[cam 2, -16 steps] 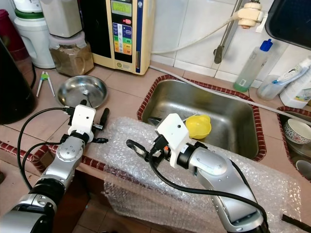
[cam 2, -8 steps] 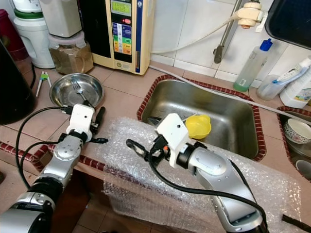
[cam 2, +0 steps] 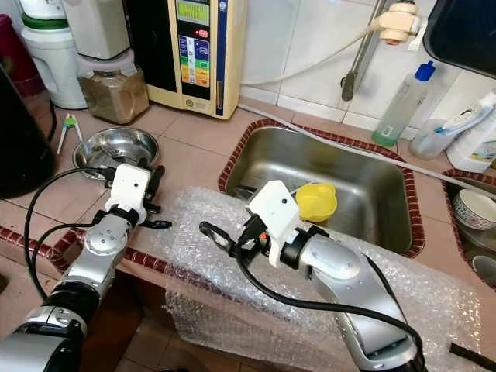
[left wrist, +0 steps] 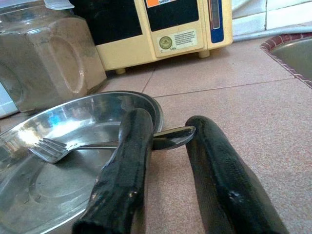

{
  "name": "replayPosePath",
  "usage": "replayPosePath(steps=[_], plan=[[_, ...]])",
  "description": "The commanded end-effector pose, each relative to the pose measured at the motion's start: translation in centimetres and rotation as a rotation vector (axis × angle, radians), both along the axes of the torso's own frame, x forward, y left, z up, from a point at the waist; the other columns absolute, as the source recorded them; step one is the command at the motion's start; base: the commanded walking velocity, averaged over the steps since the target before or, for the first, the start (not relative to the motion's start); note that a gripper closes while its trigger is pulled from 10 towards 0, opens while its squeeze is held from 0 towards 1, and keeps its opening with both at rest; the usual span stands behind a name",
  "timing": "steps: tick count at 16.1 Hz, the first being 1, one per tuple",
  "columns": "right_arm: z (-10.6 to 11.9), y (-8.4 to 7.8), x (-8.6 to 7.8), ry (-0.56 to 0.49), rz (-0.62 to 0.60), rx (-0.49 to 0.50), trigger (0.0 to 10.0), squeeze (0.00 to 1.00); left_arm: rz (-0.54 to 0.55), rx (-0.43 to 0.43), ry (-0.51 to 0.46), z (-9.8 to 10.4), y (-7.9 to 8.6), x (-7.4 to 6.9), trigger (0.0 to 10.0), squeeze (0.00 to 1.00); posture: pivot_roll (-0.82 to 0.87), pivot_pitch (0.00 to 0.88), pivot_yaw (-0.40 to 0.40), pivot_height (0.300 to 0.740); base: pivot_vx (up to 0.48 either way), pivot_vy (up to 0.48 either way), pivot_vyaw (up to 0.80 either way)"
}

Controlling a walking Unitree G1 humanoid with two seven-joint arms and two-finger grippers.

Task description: Kitchen organization

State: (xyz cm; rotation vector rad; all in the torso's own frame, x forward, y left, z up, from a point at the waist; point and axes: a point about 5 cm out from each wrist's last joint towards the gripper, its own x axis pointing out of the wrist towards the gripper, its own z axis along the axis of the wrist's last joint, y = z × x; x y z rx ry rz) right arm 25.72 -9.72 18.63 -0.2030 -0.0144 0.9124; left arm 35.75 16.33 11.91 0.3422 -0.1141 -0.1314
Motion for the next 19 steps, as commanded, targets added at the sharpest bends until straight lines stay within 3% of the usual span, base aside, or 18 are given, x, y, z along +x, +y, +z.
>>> replayPosePath(steps=[1, 16, 17, 18, 19], plan=[[0.3, -0.3, 0.2, -0.017, -0.008, -0.001, 10.0, 0.00, -0.024, 0.008, -0.017, 0.3, -0.4, 0.0, 0.0, 0.00, -0.02, 0.061, -0.062, 0.740, 0.000, 0.000, 0.00], [0.3, -0.3, 0.2, -0.018, -0.009, -0.001, 10.0, 0.00, -0.028, 0.010, -0.027, 0.5, -0.4, 0.0, 0.0, 0.00, -0.02, 0.059, -0.061, 0.740, 0.000, 0.000, 0.00], [0.6, -0.6, 0.8, -0.034, -0.041, 0.012, 10.0, 0.00, -0.083, -0.048, -0.212, 4.6, -1.1, -0.1, 0.0, 0.00, 0.00, 0.051, -0.079, 0.740, 0.000, 0.000, 0.00], [1.2, -1.3, 1.7, -0.062, -0.101, 0.035, 10.0, 0.00, -0.198, -0.131, -0.495, 11.4, -2.1, -1.7, 0.0, 0.00, -0.01, 0.052, -0.083, 0.740, 0.000, 0.000, 0.00], [1.2, -1.4, 1.8, -0.064, -0.105, 0.036, 10.0, 0.00, -0.202, -0.131, -0.497, 11.6, -2.1, -1.7, 0.0, 0.00, -0.01, 0.052, -0.083, 0.740, 0.000, 0.000, 0.00]])
